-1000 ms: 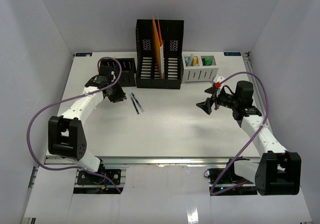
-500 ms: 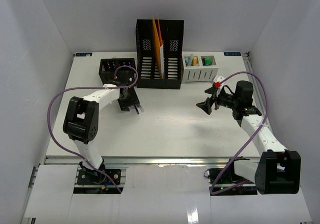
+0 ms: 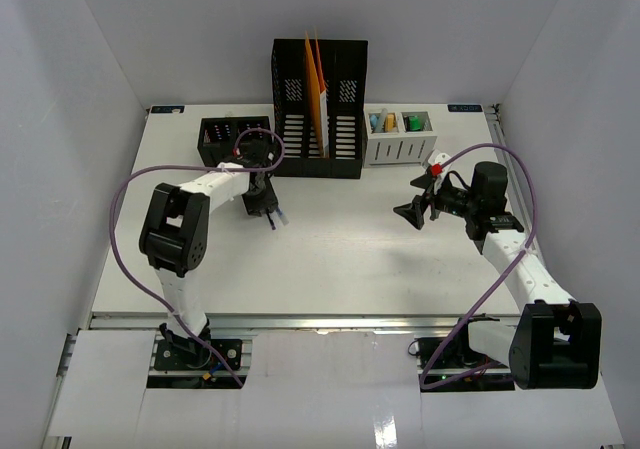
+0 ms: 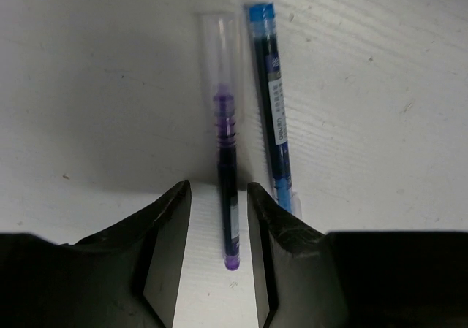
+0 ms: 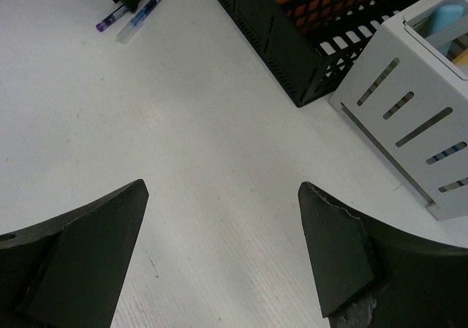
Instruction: Organize the desk
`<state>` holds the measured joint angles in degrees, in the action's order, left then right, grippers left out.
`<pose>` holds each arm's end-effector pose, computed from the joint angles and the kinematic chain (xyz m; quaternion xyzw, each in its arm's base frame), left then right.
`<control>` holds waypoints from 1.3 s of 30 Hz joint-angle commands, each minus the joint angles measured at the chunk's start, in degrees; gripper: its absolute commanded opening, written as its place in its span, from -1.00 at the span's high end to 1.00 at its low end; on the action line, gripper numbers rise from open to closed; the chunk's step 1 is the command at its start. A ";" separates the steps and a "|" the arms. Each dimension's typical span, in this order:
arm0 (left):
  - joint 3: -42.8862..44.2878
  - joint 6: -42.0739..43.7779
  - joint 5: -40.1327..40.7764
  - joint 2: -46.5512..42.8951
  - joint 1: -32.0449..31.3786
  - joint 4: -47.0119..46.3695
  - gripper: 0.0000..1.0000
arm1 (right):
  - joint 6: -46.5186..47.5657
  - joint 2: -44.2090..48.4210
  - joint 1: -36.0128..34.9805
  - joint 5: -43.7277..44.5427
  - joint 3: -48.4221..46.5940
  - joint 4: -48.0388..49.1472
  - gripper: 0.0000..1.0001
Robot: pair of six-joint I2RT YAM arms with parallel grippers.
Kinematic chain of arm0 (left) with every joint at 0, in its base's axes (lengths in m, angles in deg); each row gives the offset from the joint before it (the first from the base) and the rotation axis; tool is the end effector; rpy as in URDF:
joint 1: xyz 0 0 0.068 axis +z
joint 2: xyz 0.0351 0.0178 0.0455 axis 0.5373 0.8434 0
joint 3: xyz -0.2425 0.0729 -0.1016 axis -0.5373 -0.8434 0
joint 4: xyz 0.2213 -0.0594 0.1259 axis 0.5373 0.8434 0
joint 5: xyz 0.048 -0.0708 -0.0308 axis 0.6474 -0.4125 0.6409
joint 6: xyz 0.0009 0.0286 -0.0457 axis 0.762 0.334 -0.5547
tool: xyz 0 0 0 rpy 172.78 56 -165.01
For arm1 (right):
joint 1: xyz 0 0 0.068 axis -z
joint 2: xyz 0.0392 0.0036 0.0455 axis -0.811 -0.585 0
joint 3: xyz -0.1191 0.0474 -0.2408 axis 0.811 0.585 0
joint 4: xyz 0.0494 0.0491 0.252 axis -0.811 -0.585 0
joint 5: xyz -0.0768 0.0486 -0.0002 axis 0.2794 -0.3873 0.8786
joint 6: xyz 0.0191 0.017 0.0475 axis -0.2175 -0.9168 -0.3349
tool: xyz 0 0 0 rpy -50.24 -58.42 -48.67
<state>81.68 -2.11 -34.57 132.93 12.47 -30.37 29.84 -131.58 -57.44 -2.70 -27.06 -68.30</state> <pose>0.3609 -0.1256 0.1663 -0.1571 0.9706 -0.0091 0.1820 0.2475 0.0406 0.2660 -0.4113 0.6725 0.2301 0.5707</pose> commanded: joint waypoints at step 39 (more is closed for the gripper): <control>-10.24 36.52 11.93 -22.24 8.14 -56.32 0.79 | -0.54 1.60 1.98 -2.25 -1.26 1.44 -0.80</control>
<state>65.88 24.37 -23.33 103.26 19.57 -74.87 29.00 -131.07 -55.69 -4.22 -27.06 -68.25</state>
